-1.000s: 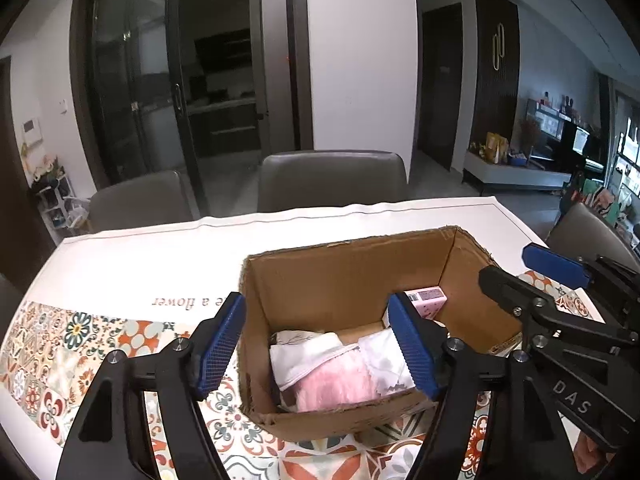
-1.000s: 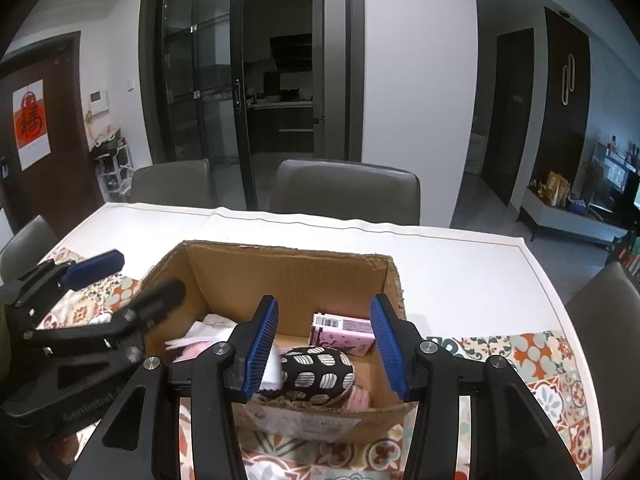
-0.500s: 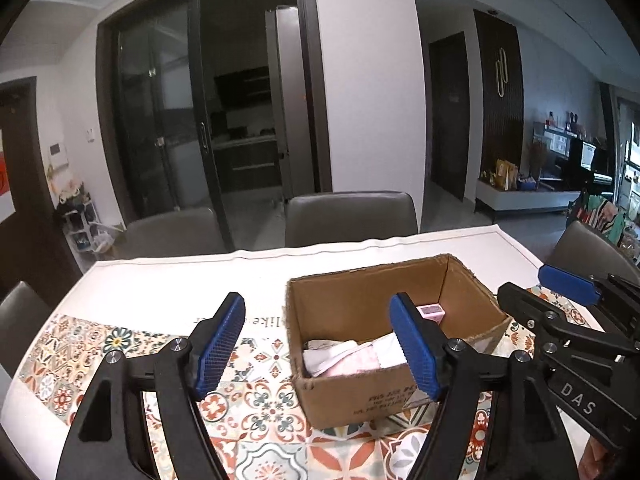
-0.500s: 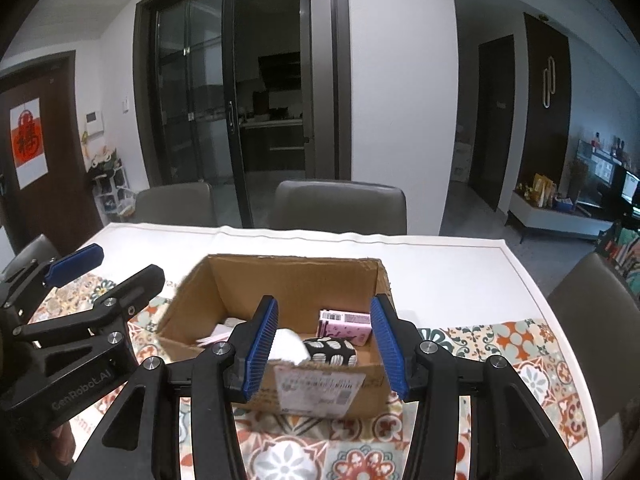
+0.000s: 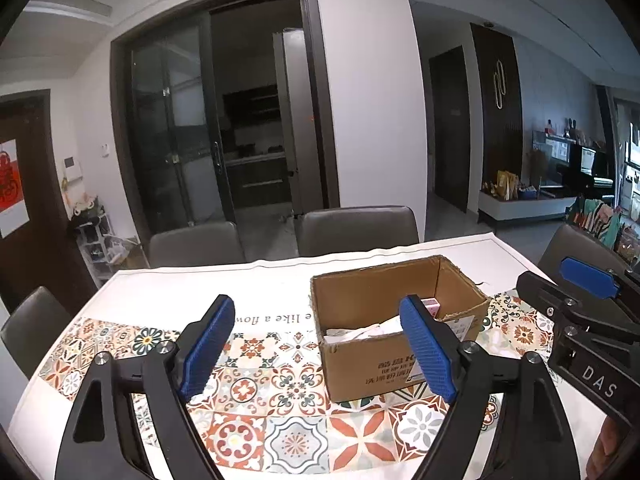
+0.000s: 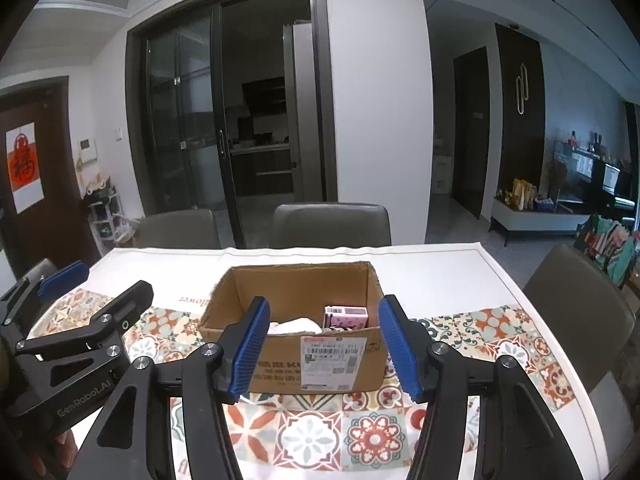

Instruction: Organize soft objects

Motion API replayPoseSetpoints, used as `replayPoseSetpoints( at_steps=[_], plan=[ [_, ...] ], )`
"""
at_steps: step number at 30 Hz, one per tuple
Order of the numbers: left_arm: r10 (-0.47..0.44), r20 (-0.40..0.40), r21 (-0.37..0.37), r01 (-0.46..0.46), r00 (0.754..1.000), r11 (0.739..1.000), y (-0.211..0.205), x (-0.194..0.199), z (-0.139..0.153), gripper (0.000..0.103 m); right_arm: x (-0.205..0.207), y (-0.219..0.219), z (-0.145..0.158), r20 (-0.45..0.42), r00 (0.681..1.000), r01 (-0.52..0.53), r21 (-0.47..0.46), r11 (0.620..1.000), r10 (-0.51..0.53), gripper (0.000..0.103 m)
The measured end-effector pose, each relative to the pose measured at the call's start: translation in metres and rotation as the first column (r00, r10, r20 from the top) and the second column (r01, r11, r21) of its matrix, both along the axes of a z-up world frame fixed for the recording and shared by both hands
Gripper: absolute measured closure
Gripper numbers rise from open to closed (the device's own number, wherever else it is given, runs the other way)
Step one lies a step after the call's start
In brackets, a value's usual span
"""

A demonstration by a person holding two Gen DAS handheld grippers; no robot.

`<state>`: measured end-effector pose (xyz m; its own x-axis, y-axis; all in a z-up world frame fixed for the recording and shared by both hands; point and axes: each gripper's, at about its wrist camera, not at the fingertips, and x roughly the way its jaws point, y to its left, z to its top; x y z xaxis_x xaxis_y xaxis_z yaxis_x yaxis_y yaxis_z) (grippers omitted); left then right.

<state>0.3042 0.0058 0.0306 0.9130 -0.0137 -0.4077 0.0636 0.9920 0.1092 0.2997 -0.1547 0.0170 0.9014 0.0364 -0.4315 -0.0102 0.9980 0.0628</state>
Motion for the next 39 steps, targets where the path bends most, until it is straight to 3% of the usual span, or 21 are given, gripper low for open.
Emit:
replayPoseSetpoints(
  at_steps=[8, 22, 39],
  plan=[
    [0.044, 0.027, -0.019, -0.044, 0.999, 0.999, -0.001, -0.045, 0.004, 0.013, -0.037, -0.009, 0.011, 0.029, 0.999, 0.036, -0.018, 0.999, -0.035, 0.035],
    [0.068, 0.058, -0.034, -0.066, 0.996, 0.997, -0.026, -0.118, 0.011, 0.012, -0.107, -0.038, 0.018, 0.034, 0.999, 0.038, -0.017, 0.999, -0.037, 0.035],
    [0.071, 0.067, -0.043, -0.068, 0.995, 0.997, -0.029, -0.194, 0.013, 0.002, -0.177, -0.050, 0.023, 0.044, 0.998, 0.036, -0.013, 0.999, -0.036, 0.031]
  ],
)
